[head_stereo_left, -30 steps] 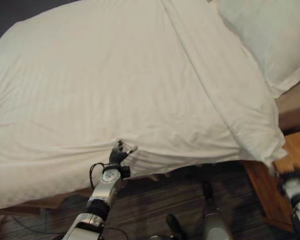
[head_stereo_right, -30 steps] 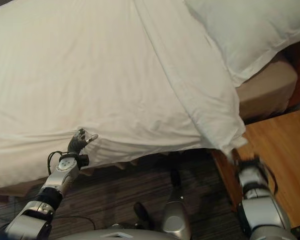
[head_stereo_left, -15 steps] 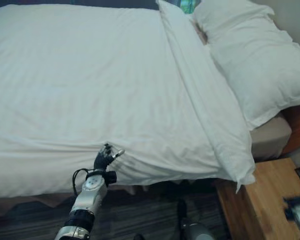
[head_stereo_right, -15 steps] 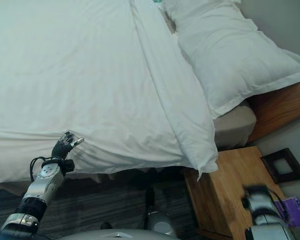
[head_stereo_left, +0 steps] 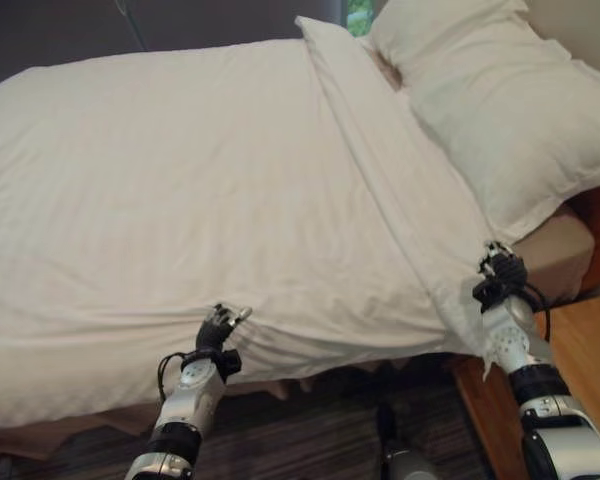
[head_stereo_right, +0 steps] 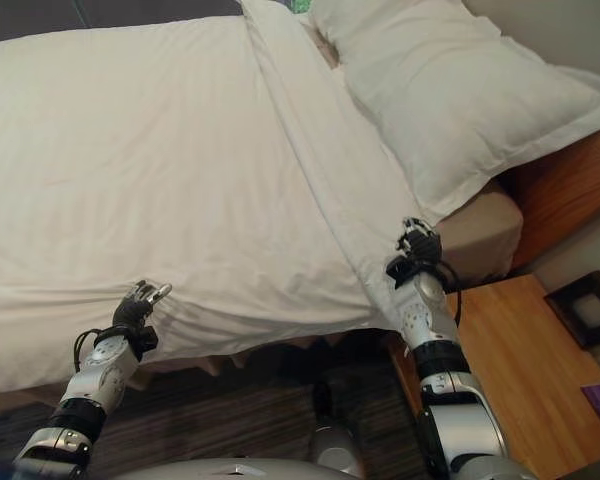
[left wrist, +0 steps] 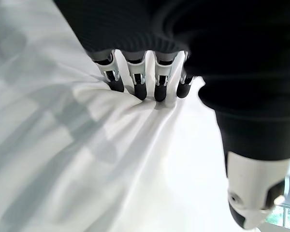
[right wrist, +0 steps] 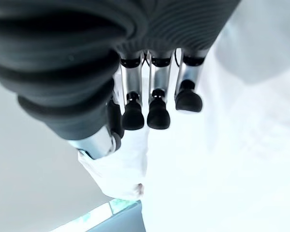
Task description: Making the bed.
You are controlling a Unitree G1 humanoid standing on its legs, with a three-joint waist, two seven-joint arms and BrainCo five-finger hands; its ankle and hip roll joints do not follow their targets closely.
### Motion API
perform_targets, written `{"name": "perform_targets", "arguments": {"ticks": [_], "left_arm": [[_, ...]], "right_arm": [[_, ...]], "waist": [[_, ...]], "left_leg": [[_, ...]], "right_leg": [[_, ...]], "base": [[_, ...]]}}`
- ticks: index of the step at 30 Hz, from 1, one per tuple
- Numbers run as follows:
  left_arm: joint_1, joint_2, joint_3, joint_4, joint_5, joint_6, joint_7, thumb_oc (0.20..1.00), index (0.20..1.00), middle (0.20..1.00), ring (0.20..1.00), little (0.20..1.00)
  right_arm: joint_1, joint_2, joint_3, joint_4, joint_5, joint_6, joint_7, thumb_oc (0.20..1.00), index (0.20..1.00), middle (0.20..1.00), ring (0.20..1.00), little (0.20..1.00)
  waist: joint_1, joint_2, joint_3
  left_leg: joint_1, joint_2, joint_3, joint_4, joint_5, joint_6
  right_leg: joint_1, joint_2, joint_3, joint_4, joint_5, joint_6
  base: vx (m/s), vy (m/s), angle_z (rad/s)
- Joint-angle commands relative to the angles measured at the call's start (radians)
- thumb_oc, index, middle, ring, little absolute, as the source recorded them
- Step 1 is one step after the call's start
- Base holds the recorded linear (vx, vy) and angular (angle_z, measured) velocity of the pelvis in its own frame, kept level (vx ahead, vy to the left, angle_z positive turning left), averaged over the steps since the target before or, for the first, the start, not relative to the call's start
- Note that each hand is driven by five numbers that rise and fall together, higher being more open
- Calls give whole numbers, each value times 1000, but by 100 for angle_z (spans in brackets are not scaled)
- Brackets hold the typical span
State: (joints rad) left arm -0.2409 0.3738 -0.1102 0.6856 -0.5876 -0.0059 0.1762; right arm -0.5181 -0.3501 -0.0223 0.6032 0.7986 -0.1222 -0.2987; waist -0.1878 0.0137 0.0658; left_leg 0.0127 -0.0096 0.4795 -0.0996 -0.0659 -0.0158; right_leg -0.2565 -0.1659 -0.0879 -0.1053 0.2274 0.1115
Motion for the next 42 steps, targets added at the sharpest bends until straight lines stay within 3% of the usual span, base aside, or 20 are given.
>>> {"name": "perform_targets", "arguments": {"ticks": [1, 3, 4, 6, 9, 14, 17, 22, 24, 27, 28, 29, 33, 36, 42], "left_arm": [[-195, -91, -103, 38, -62, -33, -49, 1000, 1000, 1000, 1000, 1000], [-234, -95, -122, 69, -67, -46, -47, 1000, 1000, 1000, 1000, 1000], [-238, -96, -120, 72, -67, -47, -48, 1000, 1000, 1000, 1000, 1000], [-303, -81, -164, 96, -87, -74, -47, 1000, 1000, 1000, 1000, 1000], [-348, -91, -190, 106, -90, -88, -39, 1000, 1000, 1000, 1000, 1000], [-392, -101, -186, 119, -98, -89, -20, 1000, 1000, 1000, 1000, 1000], [-290, -129, -129, 95, -112, -86, -15, 1000, 1000, 1000, 1000, 1000], [-109, -157, -42, 44, -137, -59, -41, 1000, 1000, 1000, 1000, 1000], [-58, -170, -25, 38, -140, -43, -55, 1000, 1000, 1000, 1000, 1000], [-4, -181, -22, 26, -123, -33, -59, 1000, 1000, 1000, 1000, 1000], [26, -174, -19, 25, -99, -26, -60, 1000, 1000, 1000, 1000, 1000], [50, -161, -18, 44, -43, -14, -57, 1000, 1000, 1000, 1000, 1000], [88, -105, -56, 85, 251, 0, -44, 1000, 1000, 1000, 1000, 1000], [82, -98, -85, 0, 257, -21, -14, 1000, 1000, 1000, 1000, 1000], [114, -65, -109, -247, 315, -35, -4, 1000, 1000, 1000, 1000, 1000]], "right_arm": [[-230, -63, -47, 20, 41, -87, -2, 200, 200, 200, 200, 200], [-290, -71, -30, 33, 39, -97, -12, 200, 200, 200, 200, 200], [-294, -72, -29, 36, 39, -97, -12, 200, 200, 200, 200, 200], [-417, -93, 28, 96, 52, -102, -11, 200, 200, 200, 200, 200], [-466, -103, 69, 135, 24, -93, -11, 200, 200, 200, 200, 200], [-373, -34, 83, 220, -5, -58, -4, 200, 200, 200, 200, 200], [-61, 102, 70, 176, -50, -36, 50, 200, 200, 200, 200, 200], [202, 79, 53, 187, -166, 30, 106, 200, 200, 200, 200, 200], [294, 43, 44, 206, -238, 60, 131, 200, 200, 200, 200, 200], [356, 38, 27, 198, -269, 64, 136, 200, 200, 200, 200, 200], [377, 34, 31, 183, -302, 65, 132, 551, 551, 551, 551, 551], [381, 30, 41, 164, -332, 63, 126, 1000, 1000, 1000, 1000, 1000], [388, 15, 125, 151, -485, 71, 114, 1000, 1000, 1000, 1000, 1000], [386, -13, 186, 72, -603, 73, 85, 1000, 1000, 1000, 1000, 1000], [425, -23, 231, -89, -695, 63, 98, 1000, 1000, 1000, 1000, 1000]], "waist": [[-41, 91, 120], [-49, 127, 148], [-48, 129, 147], [-37, 180, 162], [-28, 206, 177], [-21, 211, 187], [-27, 188, 180], [-42, 118, 164], [-54, 69, 152], [-59, 37, 131], [-59, 24, 118], [-57, 14, 108], [-47, -27, 77], [-49, -58, 59], [-49, -110, 37]], "left_leg": [[22, 85, -19, 12, 39, -79], [-21, 72, -19, 12, 47, -77], [-25, 71, -18, 12, 47, -77], [-106, 59, -14, 12, 41, -81], [-172, 51, -1, 12, 47, -80], [-214, 52, 6, 25, 42, -76], [-178, 57, -8, 13, 38, -75], [-77, 70, -15, 12, 13, -70], [-26, 76, 5, 12, 25, -71], [21, 86, 8, 12, 18, -73], [33, 90, 6, 12, 16, -74], [42, 96, 7, 12, 16, -77], [71, 102, 1, 12, 16, -81], [84, 109, -5, 12, 19, -86], [78, 121, -36, 12, 25, -91]], "right_leg": [[-21, 2, 29, 18, -62, 47], [-68, -7, 42, 18, -49, 53], [-72, -7, 43, 18, -48, 53], [-164, -14, 81, 18, -47, 74], [-240, -23, 94, 18, -34, 78], [-282, -18, 107, 18, -26, 72], [-237, -11, 86, 18, -33, 67], [-141, 0, 61, 18, -42, 64], [-85, 3, 41, 18, -33, 54], [-38, 10, 29, 18, -39, 55], [-23, 12, 28, 18, -40, 57], [-13, 14, 25, 18, -40, 58], [23, 21, 13, 18, -40, 63], [42, 25, 8, 18, -40, 66], [69, 24, -19, 18, -41, 73]], "base": [[-78, 31, 13], [-98, 25, 4], [-77, 8, -6], [0, 0, 0], [-9, -19, -19], [9, -66, -2], [73, -38, -3], [72, -2, -3], [9, 1, -2], [53, 55, -8], [35, 33, 1], [32, 18, 5], [-15, 41, 1], [-43, 27, 13], [-52, 27, 10]]}}
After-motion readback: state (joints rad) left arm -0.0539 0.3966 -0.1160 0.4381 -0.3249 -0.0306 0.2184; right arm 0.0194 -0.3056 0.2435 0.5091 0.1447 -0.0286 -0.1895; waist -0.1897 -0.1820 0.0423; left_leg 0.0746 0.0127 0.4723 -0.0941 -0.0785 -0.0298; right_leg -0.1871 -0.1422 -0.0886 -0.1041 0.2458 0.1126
